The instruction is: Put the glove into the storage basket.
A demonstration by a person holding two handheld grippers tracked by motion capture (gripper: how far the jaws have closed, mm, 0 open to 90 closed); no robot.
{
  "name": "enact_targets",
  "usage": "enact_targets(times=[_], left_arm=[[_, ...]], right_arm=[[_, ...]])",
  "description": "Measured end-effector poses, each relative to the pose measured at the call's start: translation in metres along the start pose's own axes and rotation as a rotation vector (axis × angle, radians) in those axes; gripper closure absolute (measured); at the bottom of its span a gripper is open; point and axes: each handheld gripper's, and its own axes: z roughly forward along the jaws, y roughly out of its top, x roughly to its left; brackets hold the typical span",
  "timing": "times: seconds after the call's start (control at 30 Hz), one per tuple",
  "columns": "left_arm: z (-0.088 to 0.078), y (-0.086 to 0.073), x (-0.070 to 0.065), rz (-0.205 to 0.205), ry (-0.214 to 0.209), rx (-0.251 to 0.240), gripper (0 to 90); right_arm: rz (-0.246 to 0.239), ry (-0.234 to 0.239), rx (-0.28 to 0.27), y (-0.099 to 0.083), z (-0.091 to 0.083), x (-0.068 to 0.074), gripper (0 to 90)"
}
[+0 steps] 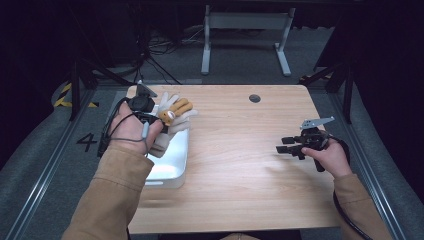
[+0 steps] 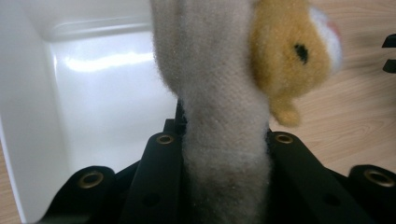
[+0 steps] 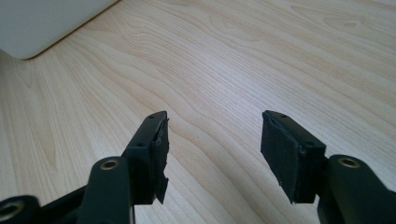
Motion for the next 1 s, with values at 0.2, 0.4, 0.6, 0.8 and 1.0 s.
enact_targets(times=[0.2,0.4,0.6,0.8,1.0], left_arm=[[-0.001,0.004,0.007,-0.062,0.007,-0.009,75.2],[0.004,0.009,0.017,-0.129,0.009,0.022,75.2],[0.008,0.014,0.024,-0.165,0.015,0.032,75.2],[0.017,0.018,0.027,-0.181,0.034,0.057,75.2],[0.027,0.020,0.031,-0.200,0.039,0.082,75.2]], right_arm=[[0.011,-0.007,0.009,-0.003,-0.001,0.001,41.0],[0.013,-0.011,0.011,-0.007,-0.003,0.001,41.0],[0.026,-0.017,0.008,-0.010,-0.008,-0.001,41.0],[0.030,-0.021,0.008,-0.012,-0.009,0.000,41.0],[0.033,-0.021,0.014,-0.014,-0.009,-0.001,41.0]])
